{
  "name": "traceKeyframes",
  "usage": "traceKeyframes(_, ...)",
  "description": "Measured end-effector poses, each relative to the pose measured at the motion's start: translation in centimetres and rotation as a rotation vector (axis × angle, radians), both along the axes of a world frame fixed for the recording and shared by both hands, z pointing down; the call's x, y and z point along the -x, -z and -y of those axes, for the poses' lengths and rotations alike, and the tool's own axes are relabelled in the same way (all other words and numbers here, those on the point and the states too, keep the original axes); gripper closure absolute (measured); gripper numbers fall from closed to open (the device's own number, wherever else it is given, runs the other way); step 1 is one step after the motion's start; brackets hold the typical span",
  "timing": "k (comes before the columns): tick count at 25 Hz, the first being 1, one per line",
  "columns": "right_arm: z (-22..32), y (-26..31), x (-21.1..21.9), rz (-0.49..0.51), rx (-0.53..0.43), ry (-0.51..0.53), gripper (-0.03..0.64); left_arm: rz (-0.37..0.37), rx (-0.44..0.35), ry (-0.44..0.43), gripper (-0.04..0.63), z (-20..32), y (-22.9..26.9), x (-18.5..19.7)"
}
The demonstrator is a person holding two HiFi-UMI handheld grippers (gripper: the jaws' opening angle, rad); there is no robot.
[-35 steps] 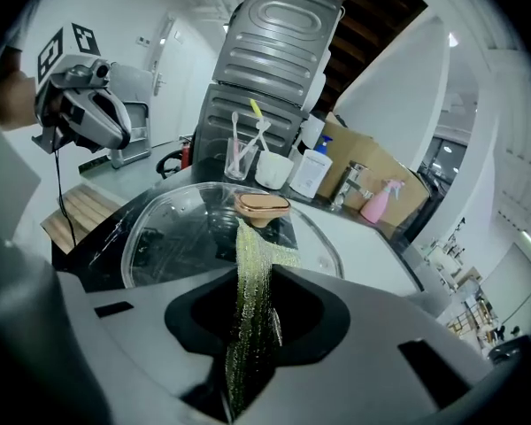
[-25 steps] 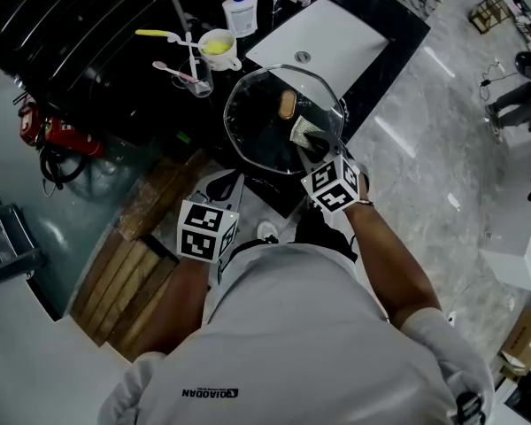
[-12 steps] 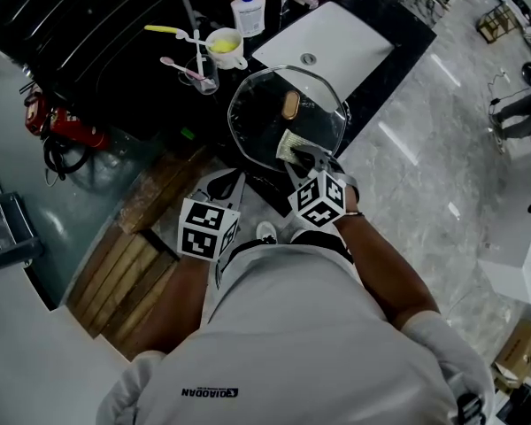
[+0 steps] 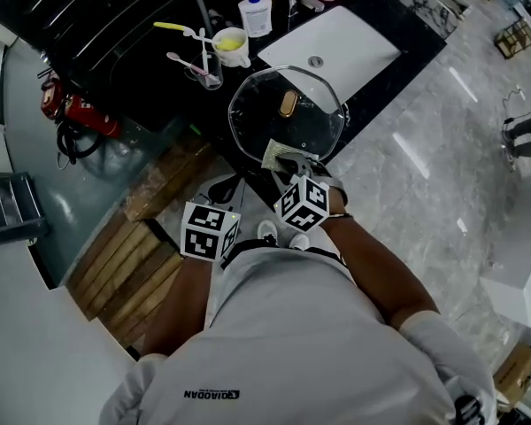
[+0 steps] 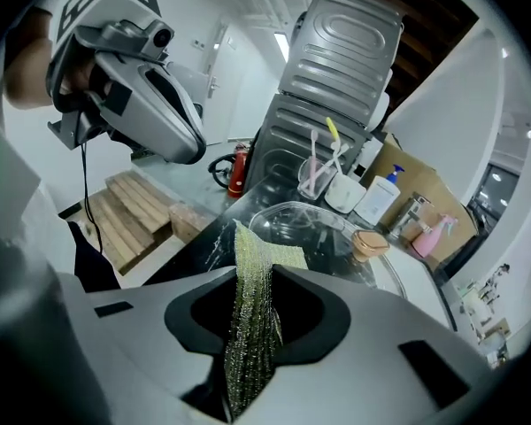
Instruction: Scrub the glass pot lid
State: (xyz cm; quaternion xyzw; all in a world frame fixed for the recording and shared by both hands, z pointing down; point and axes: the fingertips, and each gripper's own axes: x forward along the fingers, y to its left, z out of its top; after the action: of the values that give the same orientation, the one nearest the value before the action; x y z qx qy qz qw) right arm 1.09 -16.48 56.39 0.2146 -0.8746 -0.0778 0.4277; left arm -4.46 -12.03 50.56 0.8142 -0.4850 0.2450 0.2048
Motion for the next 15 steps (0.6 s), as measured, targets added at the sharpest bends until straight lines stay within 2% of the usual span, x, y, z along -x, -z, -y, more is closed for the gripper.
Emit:
traceKeyframes(9, -1.3, -0.3, 0.1, 0.002, -0.018, 0.059, 0.509, 0.001, -0.032, 0.078, 0.577, -1.2, 0.6, 0.2)
traceKeyframes(15, -1.6, -0.3, 0.3, -0.008, 0.011, 0.052, 0.509, 0.011, -0.040, 0.013, 0.577, 0.6, 0.9, 1.4)
